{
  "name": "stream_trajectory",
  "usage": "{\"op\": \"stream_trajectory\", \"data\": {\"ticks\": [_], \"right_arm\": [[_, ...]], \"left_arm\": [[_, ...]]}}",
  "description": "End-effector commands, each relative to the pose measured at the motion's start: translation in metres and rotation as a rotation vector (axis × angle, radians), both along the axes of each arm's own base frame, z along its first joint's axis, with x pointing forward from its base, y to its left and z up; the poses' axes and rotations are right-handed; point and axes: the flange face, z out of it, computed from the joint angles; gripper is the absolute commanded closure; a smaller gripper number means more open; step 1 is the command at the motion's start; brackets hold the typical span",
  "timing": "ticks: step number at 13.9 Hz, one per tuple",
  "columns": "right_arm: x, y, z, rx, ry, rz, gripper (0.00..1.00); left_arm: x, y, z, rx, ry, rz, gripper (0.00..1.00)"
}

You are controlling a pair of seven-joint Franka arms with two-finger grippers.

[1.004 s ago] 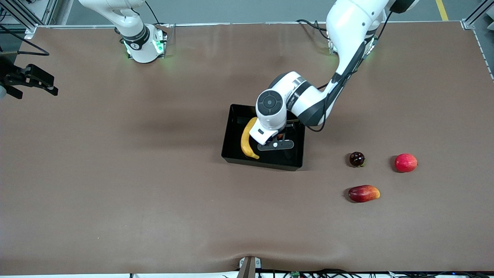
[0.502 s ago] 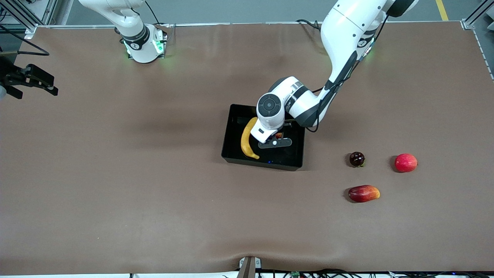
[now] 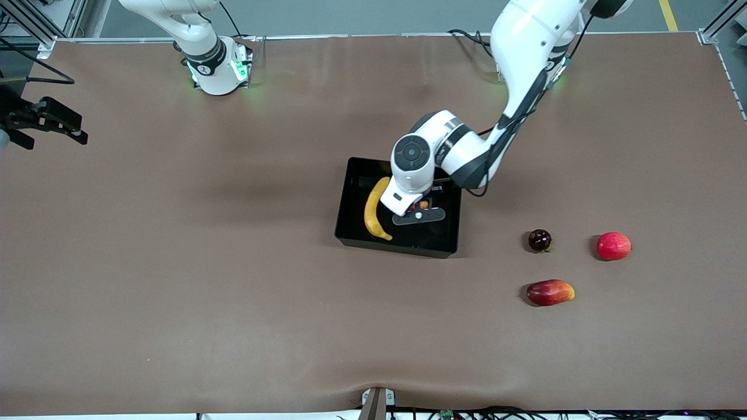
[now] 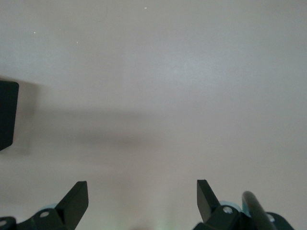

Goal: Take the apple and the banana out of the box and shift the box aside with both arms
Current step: 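Lower the left gripper and grasp the red apple in the tray, then carry the apple out of the tray and lower it beside the mango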

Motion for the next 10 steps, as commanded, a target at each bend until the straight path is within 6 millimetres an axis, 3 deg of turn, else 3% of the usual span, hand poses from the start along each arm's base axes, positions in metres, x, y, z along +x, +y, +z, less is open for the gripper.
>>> {"op": "stream_trajectory", "data": {"ticks": [1, 3, 5, 6, 8, 10], "right_arm": [[-0.002, -0.003, 0.004, -0.006, 0.001, -0.002, 0.0], [-0.002, -0.003, 0.004, -0.006, 0.001, -0.002, 0.0], [-0.002, -0.003, 0.004, -0.006, 0.001, -0.002, 0.0], [-0.002, -0.003, 0.004, -0.006, 0.001, -0.002, 0.0], [-0.002, -0.003, 0.003, -0.006, 0.002, -0.002, 0.0], [-0.002, -0.003, 0.003, -0.006, 0.002, -0.002, 0.0]], "left_arm": [[0.023, 0.033, 0.089, 0.016, -0.047, -0.012, 1.0], [0.044, 0.065, 0.132, -0.006, -0.063, -0.022, 1.0], [0.067, 0.101, 0.156, -0.023, -0.09, -0.013, 1.0], [0.077, 0.126, 0.16, -0.006, -0.083, -0.029, 1.0], [0.103, 0.196, 0.161, 0.006, -0.051, -0.079, 1.0], [0.12, 0.251, 0.145, 0.012, -0.024, -0.056, 1.0]]}}
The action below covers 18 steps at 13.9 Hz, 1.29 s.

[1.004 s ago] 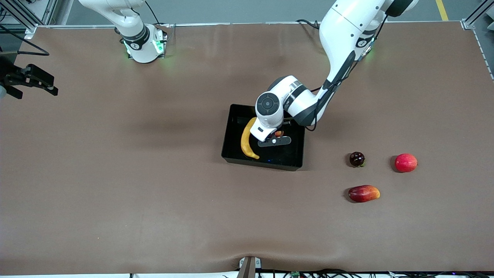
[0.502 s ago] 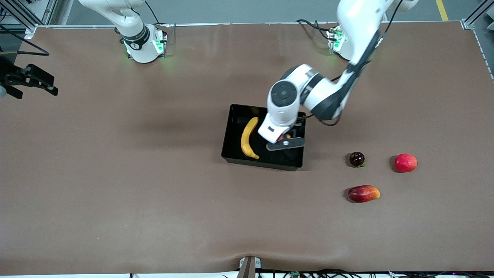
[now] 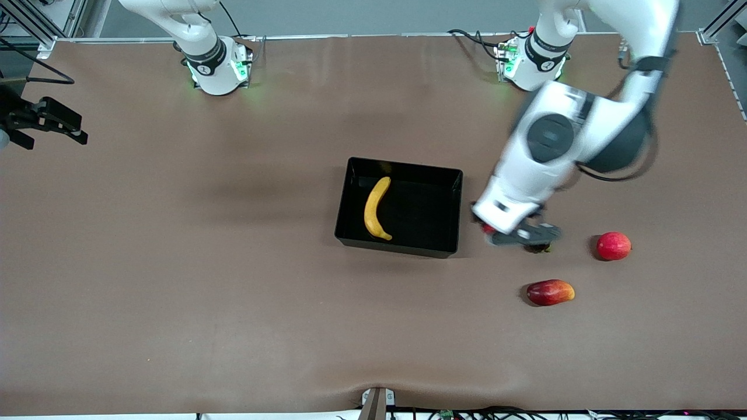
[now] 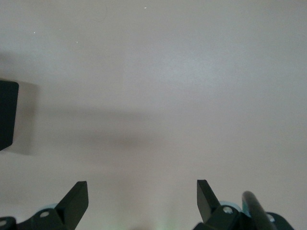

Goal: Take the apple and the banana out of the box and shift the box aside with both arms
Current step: 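Carry the apple out of the tray and lower it beside the mango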

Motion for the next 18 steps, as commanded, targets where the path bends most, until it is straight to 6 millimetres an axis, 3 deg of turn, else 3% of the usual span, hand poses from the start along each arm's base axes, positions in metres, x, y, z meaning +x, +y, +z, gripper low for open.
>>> {"op": "stream_trajectory", "data": {"ticks": [1, 3, 6, 10, 14, 18], "right_arm": [[-0.002, -0.002, 0.003, -0.006, 0.002, -0.001, 0.0], [-0.003, -0.002, 0.004, -0.006, 0.002, -0.001, 0.0], [-0.003, -0.003, 0.002, -0.006, 0.008, -0.002, 0.0], [-0.003, -0.003, 0.002, -0.006, 0.008, -0.002, 0.0], [-0.003, -0.004, 0.002, -0.006, 0.008, -0.004, 0.0], [-0.003, -0.005, 0.002, -0.006, 0.008, -0.005, 0.0]], "left_arm": [[0.014, 0.061, -0.023, 0.009, 0.038, 0.021, 1.0], [0.028, 0.097, -0.051, 0.006, 0.048, 0.058, 1.0], [0.032, 0.125, -0.097, 0.04, 0.008, 0.021, 1.0], [0.046, 0.17, -0.131, 0.066, -0.025, -0.092, 1.0], [0.058, 0.184, -0.149, 0.06, -0.041, -0.179, 1.0], [0.083, 0.242, -0.161, 0.05, -0.041, -0.308, 1.0]]}}
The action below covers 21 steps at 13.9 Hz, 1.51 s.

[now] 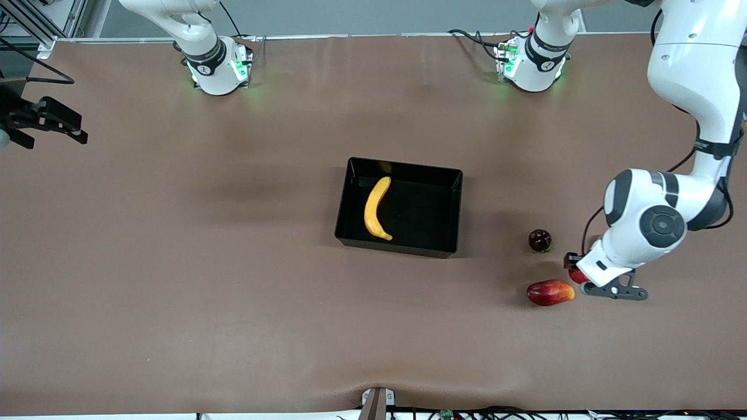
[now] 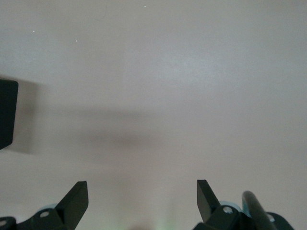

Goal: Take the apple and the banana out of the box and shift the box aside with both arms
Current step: 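Carry the apple out of the tray and lower it beside the mango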

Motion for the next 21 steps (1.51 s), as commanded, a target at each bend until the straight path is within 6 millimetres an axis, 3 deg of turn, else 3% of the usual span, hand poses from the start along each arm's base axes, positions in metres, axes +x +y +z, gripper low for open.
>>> {"op": "stream_trajectory", "data": {"ticks": [1, 9, 10, 11, 13, 16, 18, 21], "right_arm": [[-0.003, -0.005, 0.003, -0.006, 0.003, -0.005, 0.0], [-0.003, -0.005, 0.003, -0.006, 0.003, -0.005, 0.0], [-0.003, -0.005, 0.003, -0.006, 0.003, -0.005, 0.0], [-0.003, -0.005, 0.003, -0.006, 0.003, -0.005, 0.0], [-0.003, -0.005, 0.004, -0.006, 0.001, -0.005, 0.0], [-0.003, -0.005, 0.003, -0.006, 0.003, -0.005, 0.0], [-0.003, -0.005, 0.003, -0.006, 0.003, -0.005, 0.0], [-0.003, -0.005, 0.003, -0.006, 0.003, -0.005, 0.0]], "left_arm": [[0.022, 0.047, -0.009, 0.004, -0.007, -0.093, 1.0], [0.034, 0.076, -0.062, -0.014, -0.062, -0.132, 1.0], [0.034, 0.076, -0.064, -0.015, -0.068, -0.134, 0.59], [0.036, 0.078, -0.06, -0.021, -0.084, -0.121, 0.01], [0.04, 0.077, -0.03, -0.02, -0.118, -0.119, 0.0], [0.035, 0.025, 0.04, -0.096, -0.084, -0.088, 0.0], [0.022, -0.023, 0.083, -0.124, -0.044, -0.006, 0.0], [-0.001, -0.136, 0.133, -0.191, -0.035, 0.12, 0.0]]}}
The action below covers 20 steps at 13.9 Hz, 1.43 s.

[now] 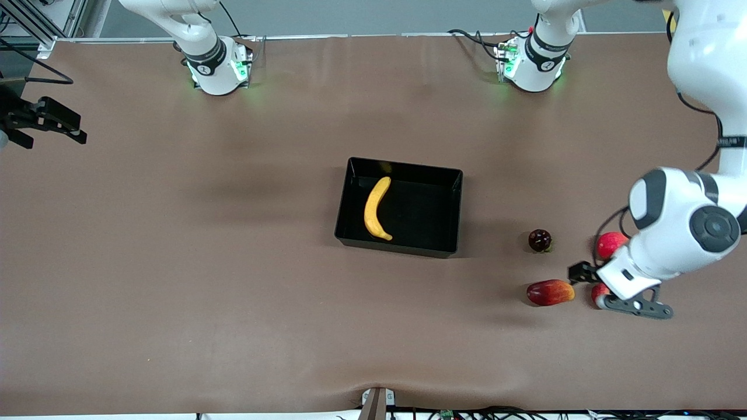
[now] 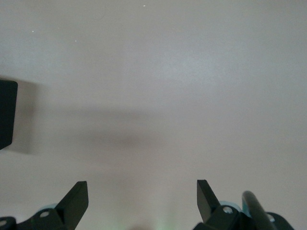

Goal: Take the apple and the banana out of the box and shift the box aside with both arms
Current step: 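Release the apple and move the left gripper over the banana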

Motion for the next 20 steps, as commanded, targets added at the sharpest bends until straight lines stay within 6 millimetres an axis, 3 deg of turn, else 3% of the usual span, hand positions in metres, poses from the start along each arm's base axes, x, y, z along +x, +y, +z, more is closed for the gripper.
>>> {"op": "stream_trajectory", "data": {"ticks": [1, 5, 8, 12, 16, 20], "right_arm": [[-0.002, -0.003, 0.003, -0.006, 0.002, -0.002, 0.0], [-0.002, -0.002, 0.003, -0.005, 0.002, 0.0, 0.0], [-0.002, -0.003, 0.003, -0.005, 0.002, -0.002, 0.0], [-0.002, -0.003, 0.003, -0.005, 0.002, -0.002, 0.0], [-0.002, -0.002, 0.003, -0.005, 0.002, -0.003, 0.0], [-0.002, -0.004, 0.002, -0.005, 0.003, -0.006, 0.0]], "left_arm": [[-0.03, -0.092, 0.023, -0.044, 0.036, 0.128, 0.0], [-0.08, -0.236, 0.026, -0.07, 0.052, 0.181, 0.0], [-0.113, -0.302, -0.005, -0.059, 0.09, 0.172, 0.0], [-0.138, -0.363, -0.053, -0.029, 0.092, 0.152, 0.0], [-0.158, -0.406, -0.093, -0.04, 0.052, 0.066, 0.0], [-0.176, -0.426, -0.139, -0.038, 0.064, -0.014, 0.0]]}}
